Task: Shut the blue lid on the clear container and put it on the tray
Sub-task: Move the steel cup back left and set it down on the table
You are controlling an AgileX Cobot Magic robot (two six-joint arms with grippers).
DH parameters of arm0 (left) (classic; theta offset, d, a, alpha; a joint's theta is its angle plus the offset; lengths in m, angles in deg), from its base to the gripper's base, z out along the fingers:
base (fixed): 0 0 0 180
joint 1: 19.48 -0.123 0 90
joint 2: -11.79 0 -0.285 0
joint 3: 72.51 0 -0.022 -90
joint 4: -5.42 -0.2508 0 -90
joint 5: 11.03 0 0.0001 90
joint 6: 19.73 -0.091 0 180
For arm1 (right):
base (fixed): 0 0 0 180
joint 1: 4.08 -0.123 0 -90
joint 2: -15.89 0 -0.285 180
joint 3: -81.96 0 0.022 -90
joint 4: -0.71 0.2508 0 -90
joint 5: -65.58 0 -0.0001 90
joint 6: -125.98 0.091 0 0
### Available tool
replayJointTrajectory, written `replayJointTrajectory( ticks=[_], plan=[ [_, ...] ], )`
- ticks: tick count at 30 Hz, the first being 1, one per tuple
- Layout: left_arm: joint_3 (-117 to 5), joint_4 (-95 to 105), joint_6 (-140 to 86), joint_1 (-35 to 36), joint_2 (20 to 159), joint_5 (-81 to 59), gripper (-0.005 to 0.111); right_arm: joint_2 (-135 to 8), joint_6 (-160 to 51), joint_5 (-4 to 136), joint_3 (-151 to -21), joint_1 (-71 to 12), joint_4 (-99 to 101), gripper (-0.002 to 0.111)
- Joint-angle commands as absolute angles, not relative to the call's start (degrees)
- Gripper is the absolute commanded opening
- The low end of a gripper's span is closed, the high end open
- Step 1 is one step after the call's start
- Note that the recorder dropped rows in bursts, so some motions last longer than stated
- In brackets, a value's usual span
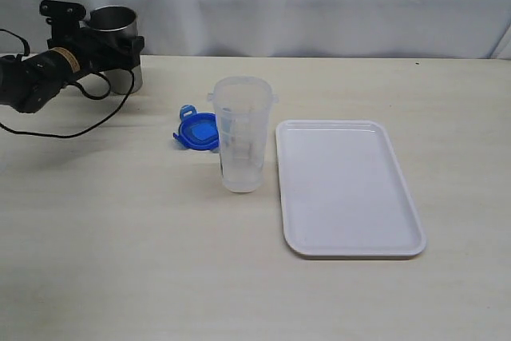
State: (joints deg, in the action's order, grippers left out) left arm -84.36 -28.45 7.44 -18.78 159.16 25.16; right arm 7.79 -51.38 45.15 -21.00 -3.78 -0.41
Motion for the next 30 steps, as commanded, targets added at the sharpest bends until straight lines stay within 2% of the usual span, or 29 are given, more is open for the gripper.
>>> replayJointTrajectory(
  ticks=[1, 5, 7, 9, 13, 16, 30],
  plan=[
    [-85.20, -28.16, 7.26, -18.88, 159.01, 26.71, 0.000, 8.11, -51.37, 45.86, -20.82, -3.52, -0.22, 0.005],
    [-85.20, -28.29, 7.26, -18.88, 159.01, 23.37, 0.001, 8.11, -51.37, 45.86, -20.82, -3.52, -0.22, 0.005],
    [-85.20, -28.58, 7.26, -18.88, 159.01, 21.53, 0.007, 8.11, -51.37, 45.86, -20.82, -3.52, -0.22, 0.005],
    [-85.20, -28.58, 7.26, -18.88, 159.01, 21.01, 0.018, 8.11, -51.37, 45.86, -20.82, -3.52, -0.22, 0.005],
    [-85.20, -31.20, 8.67, -18.88, 159.01, 20.86, 0.051, 8.11, -51.37, 45.86, -20.82, -3.52, -0.22, 0.005],
    [-85.09, -33.30, 12.76, -18.75, 158.44, 20.73, 0.065, 8.11, -51.37, 45.86, -20.82, -3.52, -0.22, 0.005],
    [-85.09, -38.88, 16.13, -19.11, 158.20, 15.05, 0.061, 8.11, -51.37, 45.86, -20.82, -3.52, -0.22, 0.005]
  ],
)
